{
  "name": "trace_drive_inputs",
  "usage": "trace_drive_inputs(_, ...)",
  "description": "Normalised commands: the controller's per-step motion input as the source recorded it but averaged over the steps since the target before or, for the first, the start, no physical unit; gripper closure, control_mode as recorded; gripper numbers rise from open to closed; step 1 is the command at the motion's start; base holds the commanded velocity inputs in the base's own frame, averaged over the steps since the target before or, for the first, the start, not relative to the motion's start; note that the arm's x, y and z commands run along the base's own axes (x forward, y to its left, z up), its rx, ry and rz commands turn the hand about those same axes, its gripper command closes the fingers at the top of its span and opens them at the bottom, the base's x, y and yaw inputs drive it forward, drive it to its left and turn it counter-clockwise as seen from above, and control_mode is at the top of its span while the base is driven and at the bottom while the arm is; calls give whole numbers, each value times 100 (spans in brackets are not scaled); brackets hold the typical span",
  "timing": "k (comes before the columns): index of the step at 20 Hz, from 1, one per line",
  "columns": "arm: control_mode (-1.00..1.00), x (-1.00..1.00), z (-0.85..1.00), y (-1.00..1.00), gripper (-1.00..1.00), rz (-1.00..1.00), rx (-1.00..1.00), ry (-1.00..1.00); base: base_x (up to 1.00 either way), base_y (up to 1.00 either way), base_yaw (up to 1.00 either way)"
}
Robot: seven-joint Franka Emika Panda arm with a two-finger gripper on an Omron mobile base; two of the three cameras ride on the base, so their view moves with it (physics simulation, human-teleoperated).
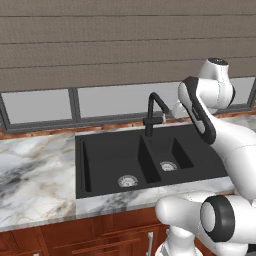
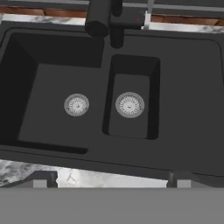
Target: Pick the pan and sponge and place them into the sink. Then turn on the water.
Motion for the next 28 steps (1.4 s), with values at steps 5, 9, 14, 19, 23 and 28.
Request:
trace_drive_inputs(5,-100,0,-11,-33,-100,2,-5,0,0,0,0)
trace_drive_inputs(9,-100,0,-10,-35,-100,1,-4,-1,0,0,0)
trace_drive_inputs(14,-100,0,-9,-36,-100,1,-3,0,0,0,0)
trace_drive_inputs(19,-100,0,-8,-37,-100,2,-1,0,0,0,0)
trace_drive_inputs(23,-100,0,-7,-38,-100,1,0,0,0,0,0)
trace_drive_inputs(28,-100,0,-7,-37,-100,1,-1,0,0,0,0)
